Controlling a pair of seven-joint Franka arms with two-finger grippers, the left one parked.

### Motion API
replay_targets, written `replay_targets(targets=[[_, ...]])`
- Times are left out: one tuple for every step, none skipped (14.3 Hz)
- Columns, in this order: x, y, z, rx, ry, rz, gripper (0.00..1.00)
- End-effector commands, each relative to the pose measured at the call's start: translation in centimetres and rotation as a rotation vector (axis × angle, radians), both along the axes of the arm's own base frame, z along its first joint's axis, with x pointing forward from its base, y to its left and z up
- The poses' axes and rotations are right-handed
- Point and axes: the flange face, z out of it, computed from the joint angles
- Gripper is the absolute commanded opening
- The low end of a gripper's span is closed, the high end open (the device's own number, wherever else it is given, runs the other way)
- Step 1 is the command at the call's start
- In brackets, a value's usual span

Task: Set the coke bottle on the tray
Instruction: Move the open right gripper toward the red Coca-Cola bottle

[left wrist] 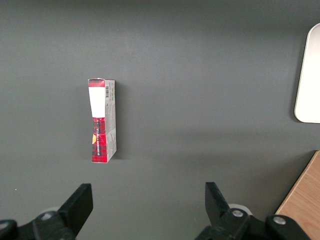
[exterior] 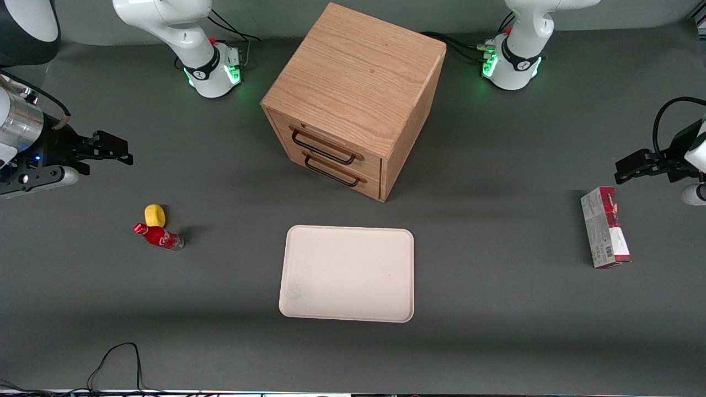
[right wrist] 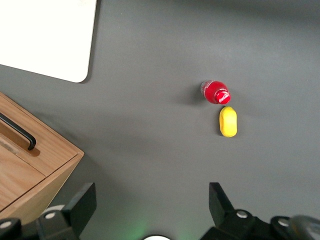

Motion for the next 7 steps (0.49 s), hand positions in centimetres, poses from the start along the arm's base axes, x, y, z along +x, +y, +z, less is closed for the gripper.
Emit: replay_targets(targets=[[0.7,-0.2,0.3,-0.021,0.013,-0.023,1.0],[0.7,-0.4,0.3,-0.021,0.013,-0.026,1.0],[0.7,-0.8,0.3,-0.022,0.013,-0.03,1.0],[0.7,-1.4,0.3,-0.031,0.011,-0.031,1.0],[1.0,-2.2,0.6,-0.053,0.003,-0.039,1.0],[1.8,-3.3,0.2,-0.085,0.005,-0.05,1.0],[2.7,-4.6,0.0,-0.11,0.003,-0.053,1.0]])
